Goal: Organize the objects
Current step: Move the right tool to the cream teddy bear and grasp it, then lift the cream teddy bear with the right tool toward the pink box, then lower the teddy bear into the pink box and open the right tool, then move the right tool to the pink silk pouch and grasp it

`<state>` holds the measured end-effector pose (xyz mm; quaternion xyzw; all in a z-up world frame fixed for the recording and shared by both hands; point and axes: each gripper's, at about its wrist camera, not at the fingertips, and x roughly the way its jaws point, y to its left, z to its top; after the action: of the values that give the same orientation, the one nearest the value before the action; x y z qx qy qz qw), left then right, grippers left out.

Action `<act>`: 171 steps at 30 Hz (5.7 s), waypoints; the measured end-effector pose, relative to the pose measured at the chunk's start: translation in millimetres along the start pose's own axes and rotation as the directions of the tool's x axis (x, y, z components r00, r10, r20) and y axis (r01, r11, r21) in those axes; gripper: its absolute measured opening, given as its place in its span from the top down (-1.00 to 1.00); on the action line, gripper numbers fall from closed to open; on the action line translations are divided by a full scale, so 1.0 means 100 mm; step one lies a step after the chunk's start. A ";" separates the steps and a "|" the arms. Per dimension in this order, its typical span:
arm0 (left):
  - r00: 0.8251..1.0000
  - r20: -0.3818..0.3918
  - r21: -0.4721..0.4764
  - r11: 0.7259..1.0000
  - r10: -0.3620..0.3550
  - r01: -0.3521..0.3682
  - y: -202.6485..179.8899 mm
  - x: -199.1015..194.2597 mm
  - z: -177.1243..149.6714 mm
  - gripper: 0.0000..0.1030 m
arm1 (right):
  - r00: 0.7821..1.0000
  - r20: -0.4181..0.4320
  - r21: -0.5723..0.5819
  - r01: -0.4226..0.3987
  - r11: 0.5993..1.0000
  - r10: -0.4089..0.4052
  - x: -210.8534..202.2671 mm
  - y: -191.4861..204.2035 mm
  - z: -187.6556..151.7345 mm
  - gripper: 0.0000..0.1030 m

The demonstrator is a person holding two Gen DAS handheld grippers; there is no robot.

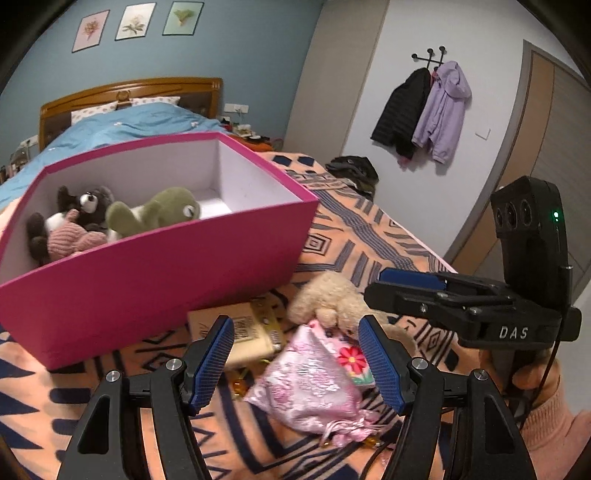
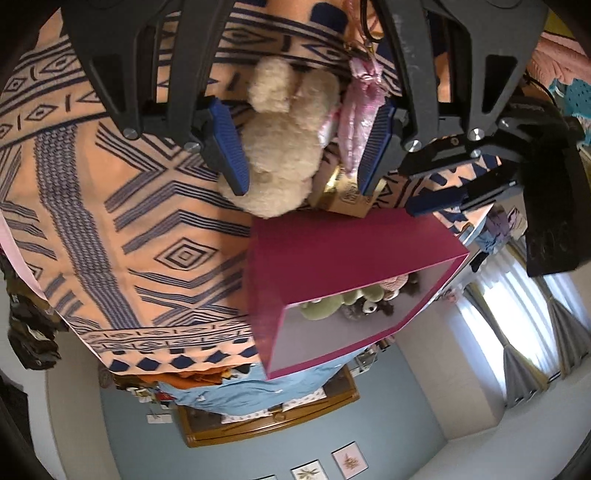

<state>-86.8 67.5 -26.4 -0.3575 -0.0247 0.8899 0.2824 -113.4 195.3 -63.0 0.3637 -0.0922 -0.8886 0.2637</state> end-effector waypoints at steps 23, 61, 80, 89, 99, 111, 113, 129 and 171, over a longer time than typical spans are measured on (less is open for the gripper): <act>0.993 -0.099 0.041 0.997 -0.066 0.070 -0.29 0.38 -0.03 -0.37 | 0.986 -0.101 0.100 -0.121 0.988 0.131 0.29 -0.28 -0.06 -0.16; 0.983 -0.122 0.043 0.989 -0.137 0.143 -0.13 0.28 -0.07 -0.36 | 0.980 -0.140 0.042 -0.138 0.990 0.142 0.20 -0.01 -0.10 -0.02; 0.969 -0.148 0.091 0.973 -0.198 0.213 -0.35 0.16 -0.15 -0.36 | 0.979 -0.122 0.059 -0.156 0.986 0.162 0.16 -0.05 -0.11 0.13; 0.970 -0.081 0.102 0.966 -0.229 0.236 -0.40 -0.05 0.10 -0.10 | 0.986 -0.012 0.022 -0.164 0.986 0.165 -0.07 0.14 0.09 0.13; 0.977 -0.039 0.052 0.976 -0.208 0.210 -0.21 -0.12 0.36 0.04 | 0.981 0.050 0.005 -0.186 0.983 0.186 -0.03 0.28 0.41 0.13; 0.987 -0.004 0.053 0.986 -0.160 0.160 -0.12 -0.07 0.69 0.04 | 0.972 0.097 -0.013 -0.214 0.977 0.214 0.05 0.36 0.72 0.13; 0.988 0.002 0.050 0.987 -0.153 0.153 -0.09 -0.08 0.72 0.04 | 0.973 0.101 -0.019 -0.208 0.978 0.209 0.08 0.37 0.76 0.13; 0.994 0.015 0.015 0.994 -0.105 0.105 0.18 0.12 1.01 0.06 | 0.978 0.116 -0.017 -0.173 0.985 0.174 0.35 0.34 1.13 0.13; 0.989 0.108 0.023 0.995 0.097 -0.100 0.36 -0.06 0.69 -0.33 | 0.991 0.130 -0.026 -0.023 0.999 0.027 0.33 0.29 0.90 -0.11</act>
<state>-145.9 44.8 19.6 -0.3061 -0.0097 0.9209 0.2413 -183.9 150.2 -7.8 0.3003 -0.1027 -0.9082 0.2728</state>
